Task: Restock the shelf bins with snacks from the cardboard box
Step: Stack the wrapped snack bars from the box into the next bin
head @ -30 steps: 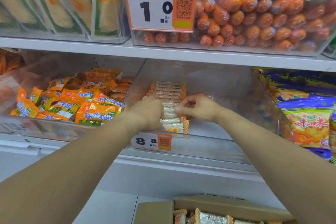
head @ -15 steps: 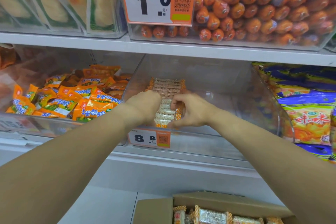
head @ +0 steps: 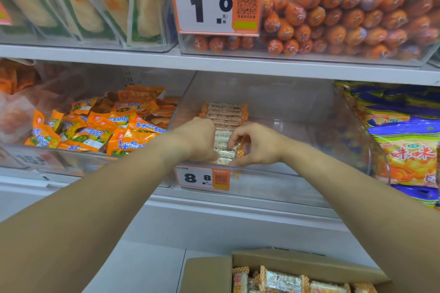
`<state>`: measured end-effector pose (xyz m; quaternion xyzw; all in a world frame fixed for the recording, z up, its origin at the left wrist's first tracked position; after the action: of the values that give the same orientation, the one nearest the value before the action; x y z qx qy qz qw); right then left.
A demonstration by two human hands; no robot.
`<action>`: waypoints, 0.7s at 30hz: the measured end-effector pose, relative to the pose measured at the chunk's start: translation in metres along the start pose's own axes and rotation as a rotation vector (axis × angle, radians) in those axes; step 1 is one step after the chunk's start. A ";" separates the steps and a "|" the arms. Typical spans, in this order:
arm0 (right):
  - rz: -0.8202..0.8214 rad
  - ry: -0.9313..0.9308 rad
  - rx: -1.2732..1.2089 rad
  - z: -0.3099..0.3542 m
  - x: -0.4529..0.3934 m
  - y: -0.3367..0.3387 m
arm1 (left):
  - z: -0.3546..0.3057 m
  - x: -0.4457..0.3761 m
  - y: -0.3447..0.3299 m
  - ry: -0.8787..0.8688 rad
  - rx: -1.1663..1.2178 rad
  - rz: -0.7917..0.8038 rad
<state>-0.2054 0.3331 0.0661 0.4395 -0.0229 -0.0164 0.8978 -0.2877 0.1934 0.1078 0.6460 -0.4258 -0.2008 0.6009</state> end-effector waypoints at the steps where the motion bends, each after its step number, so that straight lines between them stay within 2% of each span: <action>1: 0.010 0.003 0.005 0.000 0.000 0.000 | 0.000 0.001 0.000 0.000 0.012 -0.016; 4: 0.006 -0.002 -0.049 0.002 0.002 0.003 | -0.001 0.005 0.002 -0.002 0.032 -0.063; 9: -0.095 -0.067 -0.078 0.005 0.007 0.023 | 0.003 0.013 0.007 -0.023 0.101 -0.212; 11: -0.191 -0.045 -0.080 0.012 0.013 0.034 | 0.000 0.023 0.012 -0.050 0.154 -0.314; 13: -0.315 0.007 -0.081 0.025 0.028 0.048 | -0.007 0.040 0.020 -0.090 0.227 -0.486; 16: -0.559 0.121 -0.020 0.063 0.078 0.066 | -0.029 0.082 0.026 -0.226 0.452 -0.798; 17: -0.640 0.155 -0.050 0.075 0.101 0.064 | -0.038 0.095 0.017 -0.279 0.519 -0.820; 19: -0.754 0.174 -0.144 0.086 0.146 0.045 | -0.056 0.110 -0.019 -0.344 0.591 -0.677; 21: -0.760 0.097 -0.172 0.072 0.178 0.003 | -0.072 0.112 -0.075 -0.360 0.545 -0.388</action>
<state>-0.0320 0.2691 0.1170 0.3400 0.1852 -0.3289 0.8614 -0.1468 0.1422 0.0796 0.8052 -0.4319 -0.3006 0.2736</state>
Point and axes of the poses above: each hand's wrist, its own x-axis away from the middle knuckle, its own y-axis out of the back of the hand, z = x × y, the point moved 4 cm from there along -x, towards the middle knuckle, and after that the axes turned 3 degrees about z, right-handed, at the moved point
